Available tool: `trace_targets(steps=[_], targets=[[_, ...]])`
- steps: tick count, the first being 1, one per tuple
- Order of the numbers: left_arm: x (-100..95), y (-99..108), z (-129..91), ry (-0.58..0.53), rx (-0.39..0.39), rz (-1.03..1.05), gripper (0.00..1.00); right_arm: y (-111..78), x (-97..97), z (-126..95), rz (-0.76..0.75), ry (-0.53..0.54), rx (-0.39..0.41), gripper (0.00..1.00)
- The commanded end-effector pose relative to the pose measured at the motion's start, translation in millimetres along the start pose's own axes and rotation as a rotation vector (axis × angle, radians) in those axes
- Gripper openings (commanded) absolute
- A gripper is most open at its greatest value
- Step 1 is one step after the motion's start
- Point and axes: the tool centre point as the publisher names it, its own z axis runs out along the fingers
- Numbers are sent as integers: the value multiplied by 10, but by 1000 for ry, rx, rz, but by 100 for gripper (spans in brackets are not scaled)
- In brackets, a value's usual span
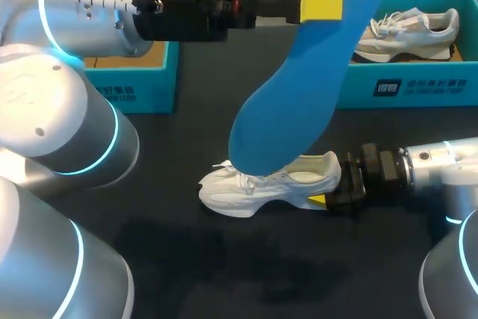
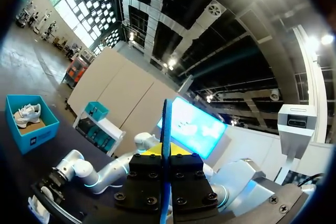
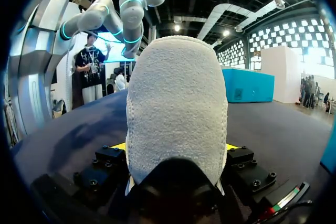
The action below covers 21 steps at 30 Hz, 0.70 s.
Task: Take the shoe out of the shoebox, open the shoe tongue, remove and reinsert the insole, then place the shoe into the shoebox
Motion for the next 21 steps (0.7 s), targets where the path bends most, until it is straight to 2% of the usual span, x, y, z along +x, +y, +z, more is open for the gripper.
trace_targets(steps=[1, 4, 5, 6, 14, 21], targets=[[2, 14, -7, -2, -1, -1, 0, -19, 6, 15, -1, -2, 1, 0], [2, 14, -7, -2, -1, -1, 0, -16, -5, -17, 7, -8, 4, 1], [2, 14, -7, -2, -1, -1, 0, -14, -1, -27, 15, -10, 9, 74], [2, 14, -7, -2, -1, -1, 0, -21, 4, -44, 25, -13, 6, 100], [2, 14, -7, -2, -1, -1, 0, 27, 78, -199, 31, -23, 32, 100], [2, 14, -7, -2, -1, -1, 0, 113, 108, -359, 35, -23, 87, 100]])
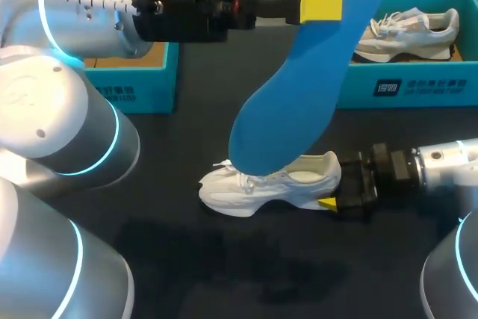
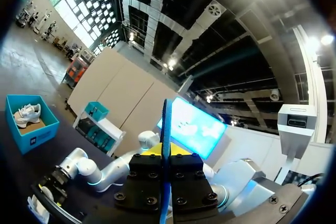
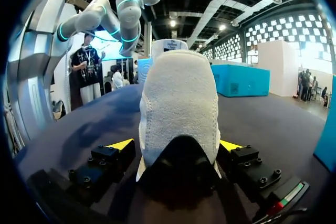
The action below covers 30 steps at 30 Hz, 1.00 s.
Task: Take the shoe out of the shoebox, open the shoe tongue, remove and reinsert the insole, then place the shoe into the shoebox
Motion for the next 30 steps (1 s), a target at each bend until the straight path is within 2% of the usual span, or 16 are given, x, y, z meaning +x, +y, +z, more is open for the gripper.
trace_targets(steps=[1, 11, 15, 23, 30], targets=[[3, 8, -5, -3, -2, -1, 0, 149, 72, -153, 3, 1, 56, 100], [3, 8, -5, -3, -2, -1, 0, 287, 46, -387, 7, 7, 216, 100], [3, 8, -5, -3, -2, -1, 0, 372, 2, -480, 22, 12, 312, 100], [3, 8, -5, -3, -2, -1, 0, 593, -19, -593, 47, 29, 571, 100], [3, 8, -5, -3, -2, -1, 0, 688, -27, -584, 51, 36, 716, 100]])
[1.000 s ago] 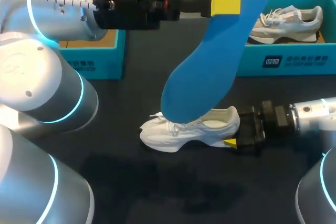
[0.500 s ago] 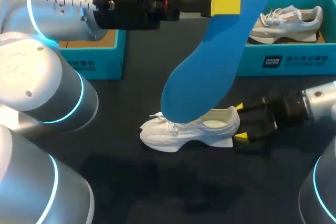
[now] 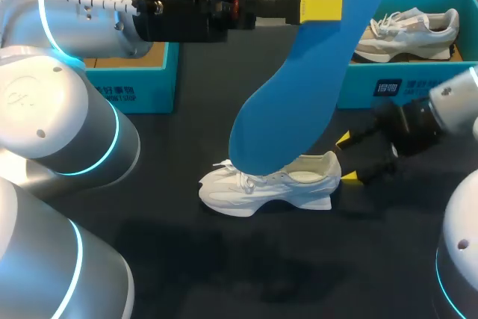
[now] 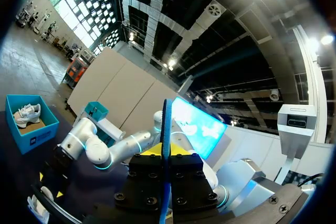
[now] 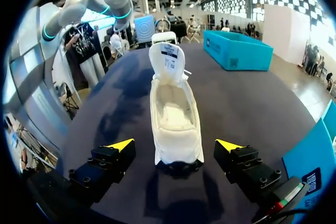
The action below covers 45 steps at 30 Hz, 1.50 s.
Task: Take the shoe out of the shoebox, open the shoe tongue, remove and reinsert the insole, then place the shoe into the shoebox
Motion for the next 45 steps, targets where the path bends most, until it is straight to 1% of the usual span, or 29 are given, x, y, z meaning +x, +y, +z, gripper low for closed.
trace_targets(steps=[1, 6, 8, 10, 12, 15, 20, 21, 23, 25, 26, 30, 45], targets=[[4, 8, -5, -3, -2, -1, 0, 86, 8, -26, 1, -4, 263, 100], [4, 8, -5, -3, -2, -1, 0, 149, 23, 1, 1, -14, 365, 100], [4, 8, -5, -3, -2, -1, 0, 175, 24, 9, 5, -16, 419, 100], [4, 8, -5, -3, -2, -1, 0, 198, 30, 23, 4, -16, 446, 100], [4, 8, -5, -3, -2, -1, 0, 206, 27, 41, 13, -21, 505, 100], [4, 8, -5, -3, -2, -1, 0, 205, 19, 67, 9, -26, 531, 100], [4, 8, -5, -3, -2, -1, 0, 188, 15, 104, -8, -53, 604, 100], [4, 8, -5, -3, -2, -1, 0, 192, 20, 112, -12, -54, 611, 100], [4, 8, -5, -3, -2, -1, 0, 184, 22, 133, -1, -57, 652, 100], [4, 8, -5, -3, -2, -1, 0, 177, 17, 157, 2, -55, 666, 100], [4, 8, -5, -3, -2, -1, 0, 179, 17, 169, 6, -54, 689, 100], [4, 8, -5, -3, -2, -1, 0, 200, 30, 191, 4, -49, 698, 100], [4, 8, -5, -3, -2, -1, 0, 209, 51, 193, 14, -50, 695, 100]])
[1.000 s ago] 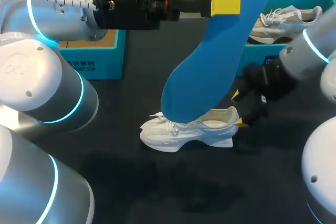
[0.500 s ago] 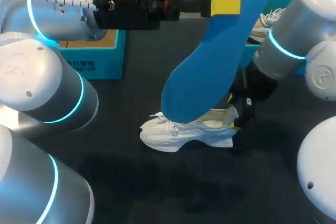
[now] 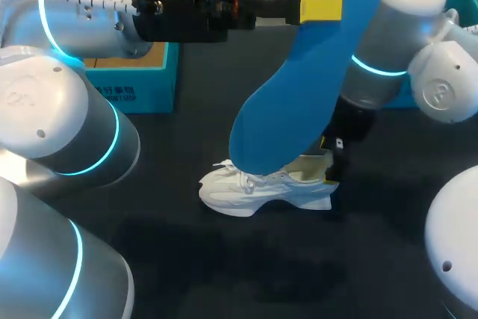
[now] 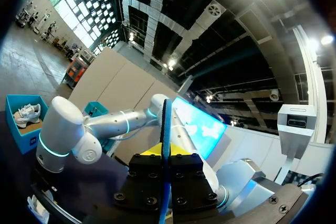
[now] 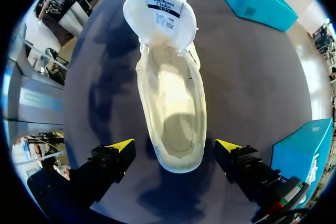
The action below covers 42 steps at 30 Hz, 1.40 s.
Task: Take the shoe out of the shoebox, open the shoe tongue, remove and reinsert the insole, then place the shoe into the shoebox
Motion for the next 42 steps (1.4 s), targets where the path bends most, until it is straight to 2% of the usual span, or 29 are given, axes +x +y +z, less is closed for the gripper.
trace_targets(steps=[1, 12, 24, 32, 42], targets=[[5, 7, -5, -3, -2, -1, 0, 31, 14, -5, 0, -6, 24, 100], [5, 7, -5, -3, -2, -1, 0, 162, -35, -42, -10, -8, 19, 100], [5, 7, -5, -3, -2, -1, 0, 414, -258, -66, -61, -18, 31, 100], [5, 7, -5, -3, -2, -1, 0, 468, -368, 26, -81, -14, 22, 100], [5, 7, -5, -3, -2, -1, 0, 486, -436, 272, -99, 13, 14, 100]])
